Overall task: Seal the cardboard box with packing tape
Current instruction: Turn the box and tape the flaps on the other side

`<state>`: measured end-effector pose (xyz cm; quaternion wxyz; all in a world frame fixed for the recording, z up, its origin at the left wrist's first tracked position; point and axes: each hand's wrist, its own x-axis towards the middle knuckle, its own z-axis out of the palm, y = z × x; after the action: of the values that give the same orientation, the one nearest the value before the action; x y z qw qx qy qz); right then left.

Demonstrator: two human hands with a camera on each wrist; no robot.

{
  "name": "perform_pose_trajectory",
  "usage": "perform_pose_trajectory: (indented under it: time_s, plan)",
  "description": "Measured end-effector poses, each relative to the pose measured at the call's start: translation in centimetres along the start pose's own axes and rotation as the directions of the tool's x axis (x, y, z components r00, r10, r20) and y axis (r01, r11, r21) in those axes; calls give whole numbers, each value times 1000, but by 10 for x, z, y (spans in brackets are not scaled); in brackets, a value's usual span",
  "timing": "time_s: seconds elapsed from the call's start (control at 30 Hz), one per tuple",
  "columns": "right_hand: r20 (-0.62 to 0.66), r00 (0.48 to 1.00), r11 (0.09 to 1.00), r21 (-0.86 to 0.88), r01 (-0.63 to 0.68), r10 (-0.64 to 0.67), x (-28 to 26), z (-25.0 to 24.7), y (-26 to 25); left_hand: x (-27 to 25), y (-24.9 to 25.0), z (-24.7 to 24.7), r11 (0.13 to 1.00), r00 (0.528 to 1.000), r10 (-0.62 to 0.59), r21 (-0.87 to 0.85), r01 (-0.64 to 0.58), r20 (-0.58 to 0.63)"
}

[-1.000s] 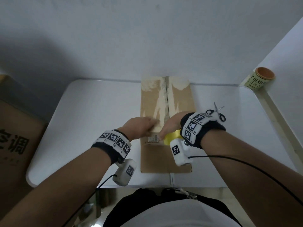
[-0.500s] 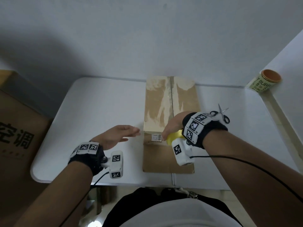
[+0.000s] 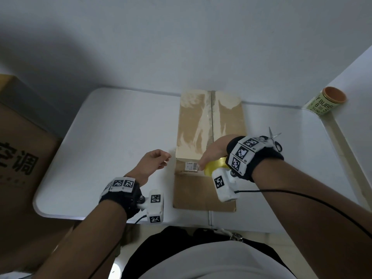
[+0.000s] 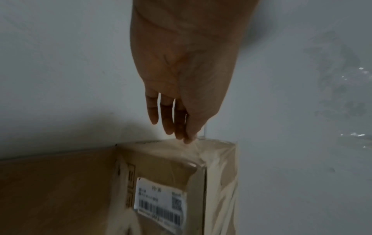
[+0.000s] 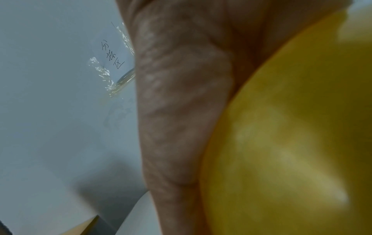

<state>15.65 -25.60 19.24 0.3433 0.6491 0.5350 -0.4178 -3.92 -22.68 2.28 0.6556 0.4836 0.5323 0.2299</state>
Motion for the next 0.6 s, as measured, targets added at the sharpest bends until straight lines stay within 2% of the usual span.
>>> perform_pose_trajectory:
  time_s: [0.13,0.33,0.43,0.53,0.6]
  plan:
    - [-3,1000,1000,7,5,-5,2,-1,2,8,-1,22,999,999,17,41,-15,-38]
    - [10,1000,1000,18,3,-3,3,-2,3,16,13,45,970,991,82,236,-55,-108]
    - [-3,1000,1000,19,13,-13,4,-2,2,25,14,48,946,984,-7,318,64,-177]
    - [-25,999,1000,10,27,-27,3,-3,3,26,12,48,905,977,-137,381,190,-162]
    - [-29,999,999,4,39,-39,2,-3,3,22,17,42,886,971,-139,415,209,-193]
